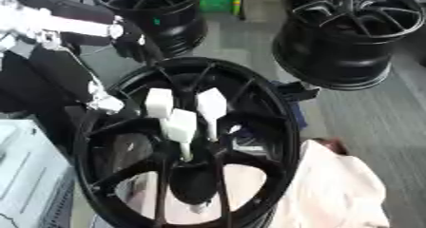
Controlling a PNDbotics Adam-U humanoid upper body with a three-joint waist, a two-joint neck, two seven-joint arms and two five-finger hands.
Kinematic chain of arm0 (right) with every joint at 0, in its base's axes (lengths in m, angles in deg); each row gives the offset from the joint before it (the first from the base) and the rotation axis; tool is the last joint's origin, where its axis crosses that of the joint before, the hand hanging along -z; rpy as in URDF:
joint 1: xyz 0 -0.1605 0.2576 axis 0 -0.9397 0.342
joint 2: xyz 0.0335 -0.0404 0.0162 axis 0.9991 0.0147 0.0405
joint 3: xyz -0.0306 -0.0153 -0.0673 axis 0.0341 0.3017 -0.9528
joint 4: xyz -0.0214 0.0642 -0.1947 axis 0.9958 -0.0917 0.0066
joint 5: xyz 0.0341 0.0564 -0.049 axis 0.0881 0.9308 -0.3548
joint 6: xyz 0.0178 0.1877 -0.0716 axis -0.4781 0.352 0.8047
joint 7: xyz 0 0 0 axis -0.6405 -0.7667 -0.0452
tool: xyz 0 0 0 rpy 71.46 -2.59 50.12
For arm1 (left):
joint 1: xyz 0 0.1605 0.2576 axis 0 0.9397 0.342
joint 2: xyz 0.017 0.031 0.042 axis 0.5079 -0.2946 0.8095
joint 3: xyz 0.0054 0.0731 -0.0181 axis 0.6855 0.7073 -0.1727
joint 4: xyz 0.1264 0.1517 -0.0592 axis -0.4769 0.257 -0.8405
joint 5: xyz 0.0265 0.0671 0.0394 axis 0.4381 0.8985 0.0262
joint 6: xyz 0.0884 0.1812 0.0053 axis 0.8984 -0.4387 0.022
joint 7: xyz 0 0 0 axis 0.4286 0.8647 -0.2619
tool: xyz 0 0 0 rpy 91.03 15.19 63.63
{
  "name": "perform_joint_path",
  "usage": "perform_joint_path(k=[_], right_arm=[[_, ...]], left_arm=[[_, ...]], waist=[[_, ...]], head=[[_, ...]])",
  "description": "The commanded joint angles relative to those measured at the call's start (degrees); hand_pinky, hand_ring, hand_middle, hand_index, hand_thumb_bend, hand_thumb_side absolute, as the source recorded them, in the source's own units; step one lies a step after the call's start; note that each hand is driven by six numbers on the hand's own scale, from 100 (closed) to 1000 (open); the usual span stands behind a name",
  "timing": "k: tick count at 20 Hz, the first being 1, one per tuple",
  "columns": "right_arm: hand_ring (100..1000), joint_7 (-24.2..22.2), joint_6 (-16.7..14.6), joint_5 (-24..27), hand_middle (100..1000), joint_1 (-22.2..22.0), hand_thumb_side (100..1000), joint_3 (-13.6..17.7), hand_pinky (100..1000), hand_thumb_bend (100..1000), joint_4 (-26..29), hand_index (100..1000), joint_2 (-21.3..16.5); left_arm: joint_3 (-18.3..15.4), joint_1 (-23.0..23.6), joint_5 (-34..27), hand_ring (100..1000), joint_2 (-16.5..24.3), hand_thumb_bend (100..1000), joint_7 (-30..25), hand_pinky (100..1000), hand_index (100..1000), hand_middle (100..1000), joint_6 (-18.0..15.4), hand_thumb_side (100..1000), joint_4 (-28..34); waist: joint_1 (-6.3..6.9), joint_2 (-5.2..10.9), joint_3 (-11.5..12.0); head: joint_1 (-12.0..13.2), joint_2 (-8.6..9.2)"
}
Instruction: Pull the pin out of the wheel hub.
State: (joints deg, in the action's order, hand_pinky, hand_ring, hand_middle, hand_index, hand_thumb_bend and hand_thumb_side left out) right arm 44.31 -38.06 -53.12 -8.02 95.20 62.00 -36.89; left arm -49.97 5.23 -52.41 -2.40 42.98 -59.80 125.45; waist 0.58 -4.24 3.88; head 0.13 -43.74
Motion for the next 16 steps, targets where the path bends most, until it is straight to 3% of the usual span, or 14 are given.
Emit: perform_joint_path(k=[1,16], right_arm=[[712,-0.3,0.0,0.2,741,0.5,777,0.1,708,100,0.8,763,-0.5],[713,-1.1,0.1,0.9,742,1.2,789,-0.4,708,100,1.0,763,0.9]], left_arm=[[-0.1,-1.5,1.1,846,-0.7,442,0.3,844,914,788,-0.5,408,-2.4],[0.0,-0.8,5.9,860,-3.6,420,-0.1,852,909,822,-5.1,328,-9.6]], waist=[[-0.09,0.32,-0.1],[-0.47,-1.71,-0.4]], head=[[0.2,0.46],[0.0,1.51]])
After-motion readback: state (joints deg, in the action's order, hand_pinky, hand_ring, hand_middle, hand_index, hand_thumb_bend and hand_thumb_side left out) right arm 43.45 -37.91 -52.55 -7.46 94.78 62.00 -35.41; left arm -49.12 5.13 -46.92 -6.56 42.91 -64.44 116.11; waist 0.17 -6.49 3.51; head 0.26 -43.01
